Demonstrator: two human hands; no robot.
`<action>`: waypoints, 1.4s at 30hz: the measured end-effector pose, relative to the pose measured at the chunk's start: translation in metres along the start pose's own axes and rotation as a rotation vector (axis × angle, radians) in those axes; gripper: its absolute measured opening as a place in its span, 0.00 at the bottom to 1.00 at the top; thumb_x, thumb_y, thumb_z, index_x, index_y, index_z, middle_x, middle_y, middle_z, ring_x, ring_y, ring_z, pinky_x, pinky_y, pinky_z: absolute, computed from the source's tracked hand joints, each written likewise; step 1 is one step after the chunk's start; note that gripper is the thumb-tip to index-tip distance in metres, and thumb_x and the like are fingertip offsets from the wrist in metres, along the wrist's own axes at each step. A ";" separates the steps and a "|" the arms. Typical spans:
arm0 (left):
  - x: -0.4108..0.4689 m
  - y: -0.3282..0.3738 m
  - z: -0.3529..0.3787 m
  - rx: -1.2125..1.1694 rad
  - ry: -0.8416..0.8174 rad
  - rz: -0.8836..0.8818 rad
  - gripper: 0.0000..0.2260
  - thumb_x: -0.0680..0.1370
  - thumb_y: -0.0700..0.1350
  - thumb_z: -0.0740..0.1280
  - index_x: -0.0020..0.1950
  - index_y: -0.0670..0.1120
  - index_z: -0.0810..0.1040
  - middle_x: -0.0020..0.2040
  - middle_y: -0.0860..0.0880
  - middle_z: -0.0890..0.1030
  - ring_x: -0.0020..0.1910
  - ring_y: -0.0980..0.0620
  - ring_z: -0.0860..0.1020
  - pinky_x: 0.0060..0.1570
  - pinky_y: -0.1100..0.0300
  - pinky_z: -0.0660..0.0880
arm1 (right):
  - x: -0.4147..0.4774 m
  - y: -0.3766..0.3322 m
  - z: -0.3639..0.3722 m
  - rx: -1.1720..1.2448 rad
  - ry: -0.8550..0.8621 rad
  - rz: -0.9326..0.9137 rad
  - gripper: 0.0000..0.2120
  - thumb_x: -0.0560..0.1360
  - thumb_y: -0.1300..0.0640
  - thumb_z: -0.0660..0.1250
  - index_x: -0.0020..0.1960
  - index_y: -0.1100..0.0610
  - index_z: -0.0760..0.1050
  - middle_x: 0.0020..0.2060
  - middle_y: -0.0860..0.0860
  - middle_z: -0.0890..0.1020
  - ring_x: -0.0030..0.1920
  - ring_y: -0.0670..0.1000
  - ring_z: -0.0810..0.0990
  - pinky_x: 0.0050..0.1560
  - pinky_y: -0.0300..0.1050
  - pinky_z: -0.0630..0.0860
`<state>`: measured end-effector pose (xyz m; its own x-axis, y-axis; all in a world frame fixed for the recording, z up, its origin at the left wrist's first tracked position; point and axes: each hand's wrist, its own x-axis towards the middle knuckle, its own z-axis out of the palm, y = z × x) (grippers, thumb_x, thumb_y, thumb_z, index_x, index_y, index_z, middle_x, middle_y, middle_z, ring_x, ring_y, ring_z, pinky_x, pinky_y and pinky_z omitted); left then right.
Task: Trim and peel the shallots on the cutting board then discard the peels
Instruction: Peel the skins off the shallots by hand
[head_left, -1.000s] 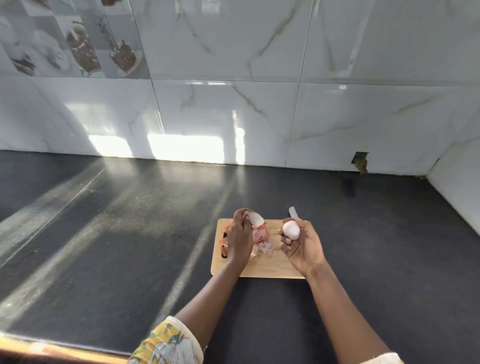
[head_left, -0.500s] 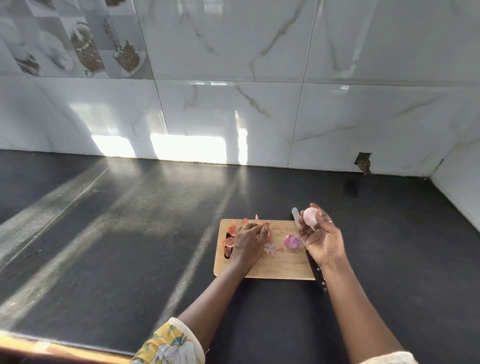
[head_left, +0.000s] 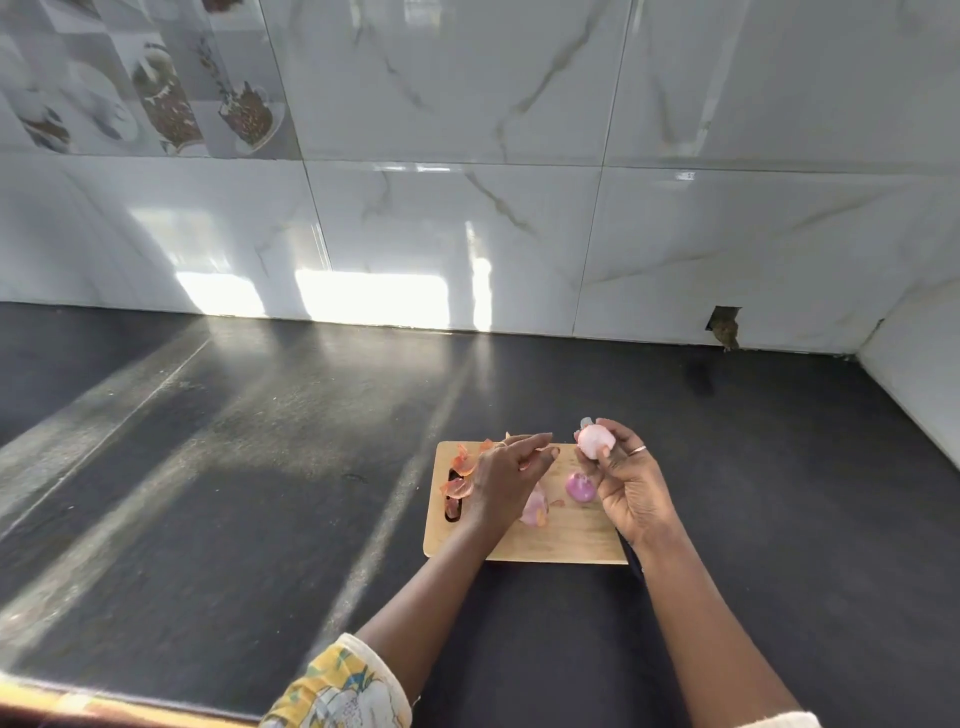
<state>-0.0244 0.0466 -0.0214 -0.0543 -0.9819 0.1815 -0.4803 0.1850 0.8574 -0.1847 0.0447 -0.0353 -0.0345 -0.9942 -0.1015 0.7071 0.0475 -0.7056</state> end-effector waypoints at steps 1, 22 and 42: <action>0.000 0.001 0.001 0.006 0.008 0.006 0.13 0.76 0.50 0.67 0.59 0.49 0.80 0.57 0.52 0.81 0.54 0.60 0.78 0.52 0.72 0.69 | -0.001 0.002 0.001 -0.026 -0.003 0.003 0.30 0.48 0.62 0.83 0.49 0.61 0.79 0.54 0.58 0.80 0.51 0.54 0.82 0.48 0.43 0.81; -0.002 -0.001 0.010 0.060 0.002 0.144 0.17 0.69 0.48 0.63 0.54 0.45 0.82 0.47 0.50 0.85 0.44 0.64 0.76 0.42 0.78 0.66 | -0.014 0.004 0.009 -0.398 -0.094 0.044 0.19 0.57 0.69 0.75 0.45 0.53 0.82 0.46 0.46 0.85 0.51 0.55 0.79 0.37 0.39 0.76; -0.001 0.001 0.020 0.232 0.130 0.161 0.19 0.68 0.55 0.57 0.45 0.46 0.82 0.34 0.47 0.83 0.31 0.52 0.77 0.34 0.68 0.64 | -0.017 0.005 0.016 -0.477 -0.064 0.039 0.19 0.67 0.78 0.66 0.46 0.55 0.78 0.41 0.42 0.85 0.45 0.47 0.82 0.39 0.37 0.77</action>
<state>-0.0423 0.0470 -0.0302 -0.0405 -0.9244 0.3794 -0.6622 0.3091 0.6825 -0.1692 0.0603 -0.0265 0.0396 -0.9941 -0.1010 0.3038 0.1083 -0.9466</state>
